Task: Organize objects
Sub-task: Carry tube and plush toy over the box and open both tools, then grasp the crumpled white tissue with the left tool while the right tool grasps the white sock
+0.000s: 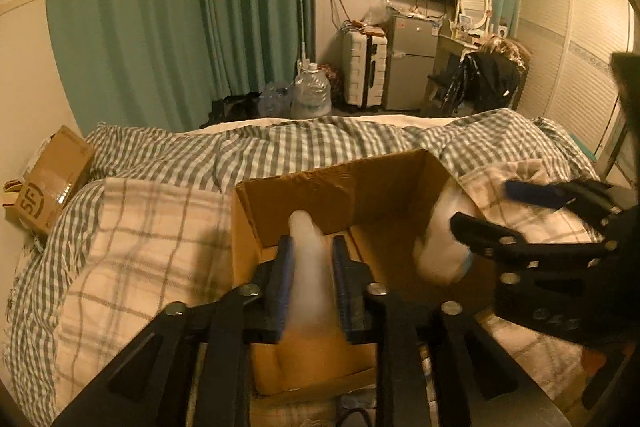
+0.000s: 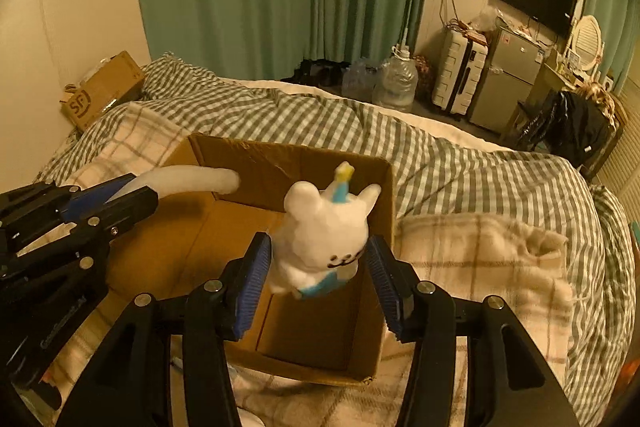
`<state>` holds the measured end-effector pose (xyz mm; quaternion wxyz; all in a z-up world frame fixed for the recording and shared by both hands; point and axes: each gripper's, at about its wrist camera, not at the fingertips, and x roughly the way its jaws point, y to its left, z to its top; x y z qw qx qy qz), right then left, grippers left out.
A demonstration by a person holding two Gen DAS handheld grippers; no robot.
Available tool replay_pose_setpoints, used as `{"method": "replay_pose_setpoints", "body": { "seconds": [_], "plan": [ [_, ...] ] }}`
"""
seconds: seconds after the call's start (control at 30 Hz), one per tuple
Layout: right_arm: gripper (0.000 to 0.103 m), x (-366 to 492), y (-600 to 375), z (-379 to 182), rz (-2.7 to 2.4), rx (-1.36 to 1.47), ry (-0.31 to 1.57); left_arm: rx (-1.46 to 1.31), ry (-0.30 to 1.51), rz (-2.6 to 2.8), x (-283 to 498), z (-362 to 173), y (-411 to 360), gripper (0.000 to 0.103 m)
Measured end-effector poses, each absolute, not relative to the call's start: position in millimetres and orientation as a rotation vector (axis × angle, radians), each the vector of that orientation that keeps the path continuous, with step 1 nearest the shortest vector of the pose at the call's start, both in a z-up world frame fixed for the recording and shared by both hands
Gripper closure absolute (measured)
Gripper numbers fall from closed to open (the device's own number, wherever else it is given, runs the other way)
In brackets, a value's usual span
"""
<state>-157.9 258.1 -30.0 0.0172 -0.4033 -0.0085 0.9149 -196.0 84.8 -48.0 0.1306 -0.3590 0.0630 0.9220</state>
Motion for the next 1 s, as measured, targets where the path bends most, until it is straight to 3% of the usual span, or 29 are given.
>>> {"method": "replay_pose_setpoints", "body": {
  "seconds": [0.03, 0.07, 0.1, 0.27, 0.63, 0.77, 1.0],
  "plan": [
    [0.029, -154.3, 261.0, -25.6, 2.842, -1.228, -0.011, -1.039, 0.188, 2.694, -192.9, -45.6, 83.2, 0.048],
    [0.029, -151.5, 263.0, -21.1, 2.845, -1.211, 0.000, -1.035, 0.190, 2.711, -190.4, -42.1, 81.5, 0.023],
    [0.029, -147.9, 263.8, -15.6, 2.849, -1.198, 0.010, -1.021, 0.187, 2.736, -186.2, -38.0, 78.6, 0.017],
    [0.023, -112.9, 255.8, 23.2, 2.869, -1.109, -0.017, -0.966, 0.167, 2.782, -158.1, -10.3, 63.0, 0.016],
    [0.022, 0.9, 213.7, 95.4, 2.921, -0.961, -0.151, -0.850, 0.129, 2.875, -63.6, 35.0, 18.0, 0.006],
    [0.022, 32.6, 197.2, 90.1, 2.931, -0.952, -0.170, -0.846, 0.092, 2.921, -34.8, 30.7, -1.7, 0.006],
    [0.022, 55.7, 167.9, 34.5, 2.947, -1.085, -0.162, -0.915, 0.100, 2.943, -0.9, -10.2, -18.7, 0.006]
  ]
}}
